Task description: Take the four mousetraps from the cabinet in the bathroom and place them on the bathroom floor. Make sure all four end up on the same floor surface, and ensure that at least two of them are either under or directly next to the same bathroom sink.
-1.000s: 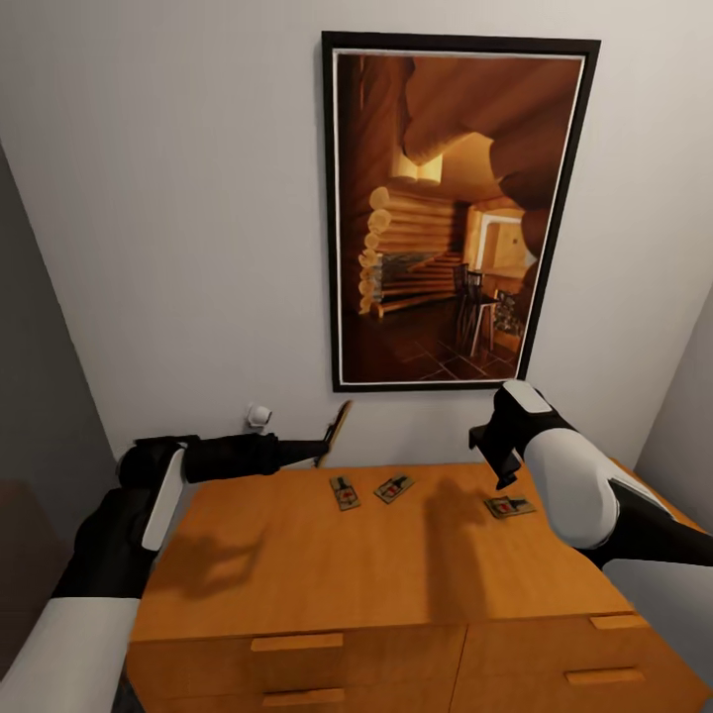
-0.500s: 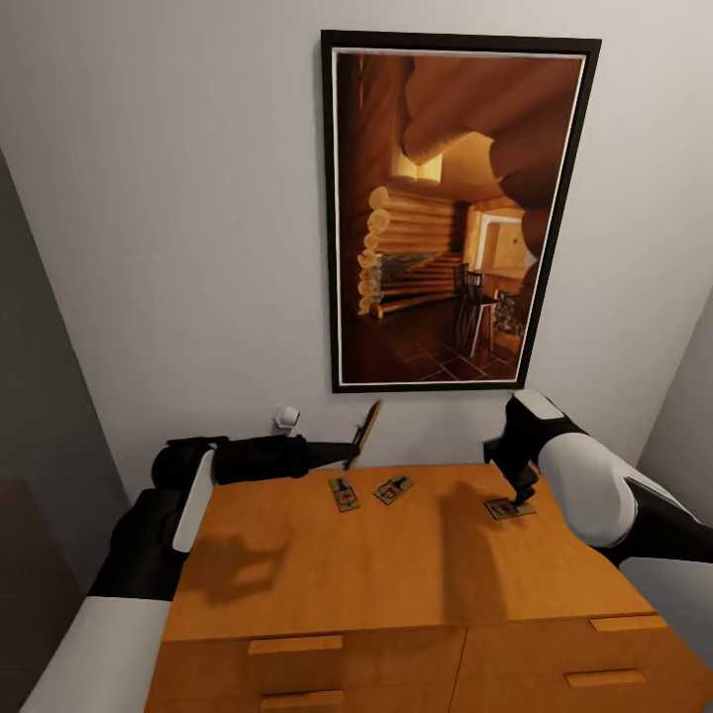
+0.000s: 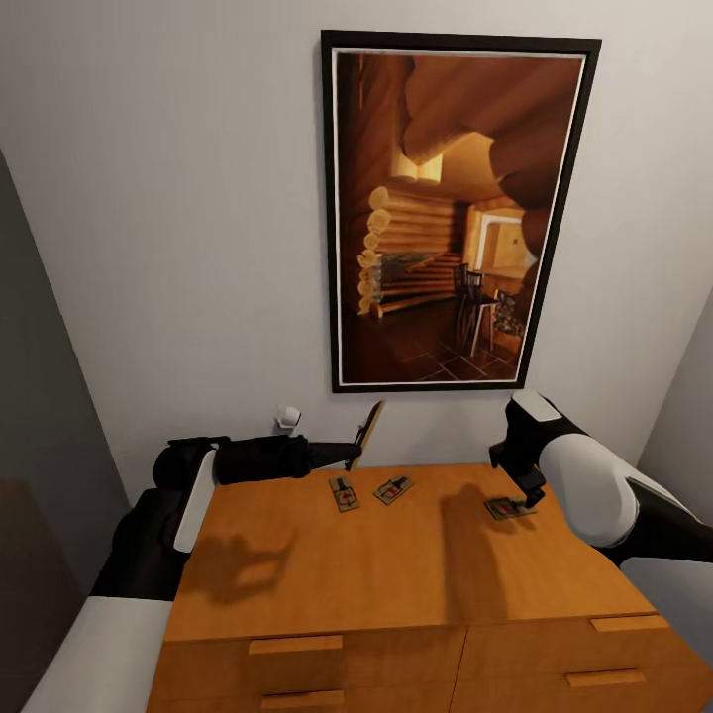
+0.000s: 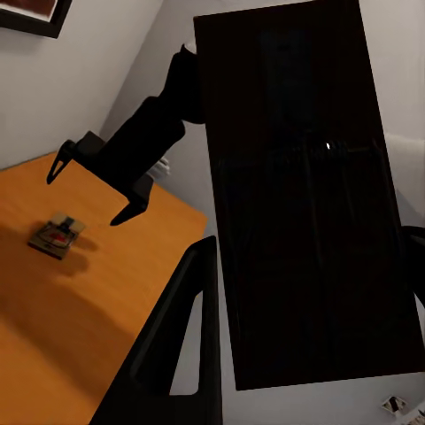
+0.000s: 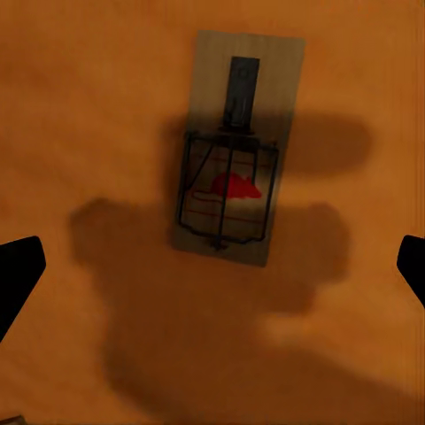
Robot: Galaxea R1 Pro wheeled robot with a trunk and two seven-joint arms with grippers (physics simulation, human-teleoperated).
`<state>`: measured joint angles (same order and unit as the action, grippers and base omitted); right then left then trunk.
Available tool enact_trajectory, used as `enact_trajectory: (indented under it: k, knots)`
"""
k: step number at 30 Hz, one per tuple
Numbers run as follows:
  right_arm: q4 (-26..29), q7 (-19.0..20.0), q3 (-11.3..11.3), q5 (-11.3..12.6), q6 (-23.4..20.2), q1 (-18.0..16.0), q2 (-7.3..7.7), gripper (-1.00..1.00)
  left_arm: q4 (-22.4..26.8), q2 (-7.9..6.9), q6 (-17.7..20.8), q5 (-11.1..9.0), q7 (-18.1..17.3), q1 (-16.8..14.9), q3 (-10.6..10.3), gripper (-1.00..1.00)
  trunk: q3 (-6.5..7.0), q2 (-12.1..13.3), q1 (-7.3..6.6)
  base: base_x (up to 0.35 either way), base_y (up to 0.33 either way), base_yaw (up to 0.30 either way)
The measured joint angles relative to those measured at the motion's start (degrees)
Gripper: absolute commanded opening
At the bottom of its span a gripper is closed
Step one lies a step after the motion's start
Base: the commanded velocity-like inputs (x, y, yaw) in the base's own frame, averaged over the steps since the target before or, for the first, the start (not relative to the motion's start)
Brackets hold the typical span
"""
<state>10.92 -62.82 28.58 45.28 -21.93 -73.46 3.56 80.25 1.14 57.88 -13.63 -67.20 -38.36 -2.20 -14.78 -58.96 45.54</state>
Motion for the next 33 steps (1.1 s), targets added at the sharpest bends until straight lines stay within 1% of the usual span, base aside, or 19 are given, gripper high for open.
enact_trajectory:
  k: [11,18,26,33]
  knots:
    - [-0.57,0.01,0.01,-0.04,-0.01,0.03,0.18,1.0,-0.06,-0.01,-0.03,0.0,0.06,0.0,0.0,-1.0,0.0,0.0,0.0,0.0,0.0,0.0]
    - [-0.63,0.01,0.01,-0.04,-0.01,0.08,0.19,1.0,-0.09,0.0,-0.02,-0.08,1.55,0.0,0.0,-1.0,0.0,0.0,0.0,0.0,0.0,0.0]
    - [-1.15,0.01,0.03,-0.05,0.07,0.09,0.19,1.0,-0.09,0.02,-0.01,-0.12,1.95,0.0,-0.04,-1.0,0.0,0.0,0.0,0.0,0.0,0.0]
    - [-2.13,-0.62,0.07,-0.06,1.47,0.07,0.19,1.0,-0.09,0.01,-0.01,-0.12,1.98,0.0,-0.01,-1.0,0.0,0.0,0.0,0.0,0.0,0.0]
